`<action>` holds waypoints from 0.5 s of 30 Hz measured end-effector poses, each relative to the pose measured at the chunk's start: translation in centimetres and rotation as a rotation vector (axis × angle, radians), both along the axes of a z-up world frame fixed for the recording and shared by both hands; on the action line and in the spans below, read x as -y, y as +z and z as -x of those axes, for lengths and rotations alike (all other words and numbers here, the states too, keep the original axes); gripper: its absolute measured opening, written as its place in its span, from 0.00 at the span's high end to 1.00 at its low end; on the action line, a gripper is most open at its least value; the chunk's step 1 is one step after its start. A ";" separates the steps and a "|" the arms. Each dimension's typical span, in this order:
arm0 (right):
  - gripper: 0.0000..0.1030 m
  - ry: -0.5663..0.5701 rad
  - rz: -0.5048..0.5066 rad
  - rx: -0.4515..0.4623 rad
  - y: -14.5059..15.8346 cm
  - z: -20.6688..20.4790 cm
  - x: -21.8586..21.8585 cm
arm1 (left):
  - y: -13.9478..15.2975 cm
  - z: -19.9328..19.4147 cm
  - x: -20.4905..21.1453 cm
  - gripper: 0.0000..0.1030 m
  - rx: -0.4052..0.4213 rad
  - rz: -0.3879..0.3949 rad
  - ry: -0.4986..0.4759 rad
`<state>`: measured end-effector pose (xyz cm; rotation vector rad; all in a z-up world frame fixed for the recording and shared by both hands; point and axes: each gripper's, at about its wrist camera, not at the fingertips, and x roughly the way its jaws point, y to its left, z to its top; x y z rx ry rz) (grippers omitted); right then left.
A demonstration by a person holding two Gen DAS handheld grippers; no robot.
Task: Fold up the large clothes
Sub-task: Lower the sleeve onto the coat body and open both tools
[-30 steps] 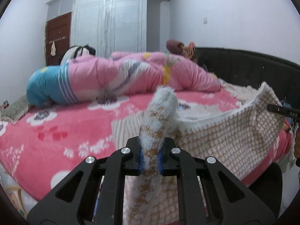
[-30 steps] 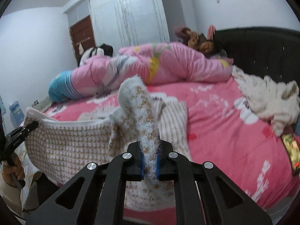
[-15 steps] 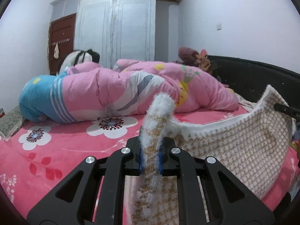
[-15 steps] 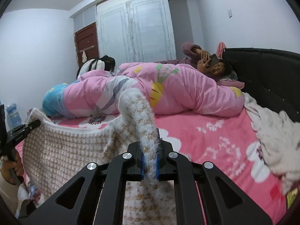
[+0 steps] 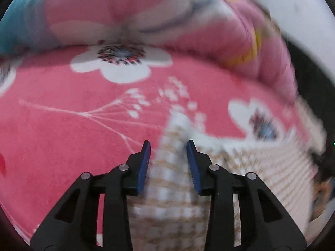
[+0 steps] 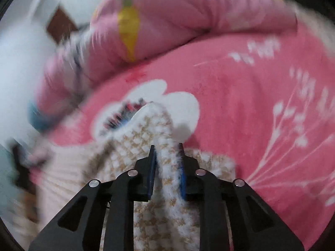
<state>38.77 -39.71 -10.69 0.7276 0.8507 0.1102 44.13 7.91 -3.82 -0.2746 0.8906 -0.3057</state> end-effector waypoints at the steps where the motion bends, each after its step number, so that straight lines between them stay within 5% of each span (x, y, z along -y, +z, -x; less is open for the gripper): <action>1: 0.51 -0.035 -0.017 -0.015 0.3 0.5 0.7 | 0.6 0.4 -1.0 0.62 0.020 0.023 0.022; 4: 0.51 -0.097 0.094 0.022 3.1 2.4 0.6 | 3.4 1.4 -3.3 0.62 0.117 0.052 0.068; 7: 0.51 -0.023 0.204 0.069 5.4 1.9 -2.9 | 5.4 1.7 -1.6 0.62 0.145 0.087 -0.015; 10: 0.51 0.124 0.232 0.039 4.9 -1.2 -7.2 | 4.7 1.3 3.6 0.61 0.086 0.023 -0.147; 13: 0.51 0.177 0.174 -0.038 1.7 -4.7 -7.7 | 0.7 -0.4 7.1 0.60 -0.051 -0.062 -0.181; 15: 0.51 0.118 0.053 -0.072 -0.3 -5.6 -5.2 | -1.8 -2.0 5.8 0.58 -0.119 0.004 -0.119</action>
